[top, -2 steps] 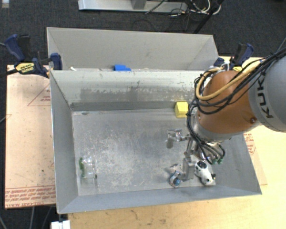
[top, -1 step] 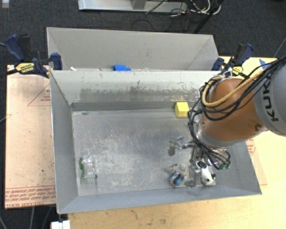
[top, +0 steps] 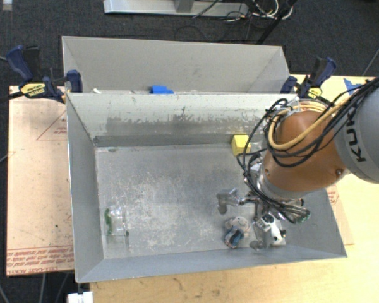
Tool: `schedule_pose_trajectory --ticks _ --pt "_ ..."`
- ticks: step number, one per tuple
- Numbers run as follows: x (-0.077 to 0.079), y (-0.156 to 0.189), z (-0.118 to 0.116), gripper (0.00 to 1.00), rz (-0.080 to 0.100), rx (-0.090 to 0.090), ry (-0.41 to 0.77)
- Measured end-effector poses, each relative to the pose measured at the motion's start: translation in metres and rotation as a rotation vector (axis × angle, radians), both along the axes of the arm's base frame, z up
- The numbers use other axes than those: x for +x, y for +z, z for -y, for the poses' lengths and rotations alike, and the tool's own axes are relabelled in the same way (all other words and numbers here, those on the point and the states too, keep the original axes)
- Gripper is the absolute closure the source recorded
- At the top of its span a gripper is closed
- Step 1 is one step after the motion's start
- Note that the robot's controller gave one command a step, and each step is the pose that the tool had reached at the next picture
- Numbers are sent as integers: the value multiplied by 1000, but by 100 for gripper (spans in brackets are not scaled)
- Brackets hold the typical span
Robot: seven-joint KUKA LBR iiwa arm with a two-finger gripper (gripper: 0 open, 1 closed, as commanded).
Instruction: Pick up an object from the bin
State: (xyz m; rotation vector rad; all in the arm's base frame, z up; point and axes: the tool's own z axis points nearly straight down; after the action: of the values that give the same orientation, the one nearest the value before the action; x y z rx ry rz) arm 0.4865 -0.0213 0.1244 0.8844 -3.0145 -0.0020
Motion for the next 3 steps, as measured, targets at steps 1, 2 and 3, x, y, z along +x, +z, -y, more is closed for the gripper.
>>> schedule_pose_trajectory --ticks 1,2,3 --pt "2 -54 -10 0 18 1 46" --pt "3 -54 -3 100 3 1 303" --pt "3 -54 -3 100 3 1 303"
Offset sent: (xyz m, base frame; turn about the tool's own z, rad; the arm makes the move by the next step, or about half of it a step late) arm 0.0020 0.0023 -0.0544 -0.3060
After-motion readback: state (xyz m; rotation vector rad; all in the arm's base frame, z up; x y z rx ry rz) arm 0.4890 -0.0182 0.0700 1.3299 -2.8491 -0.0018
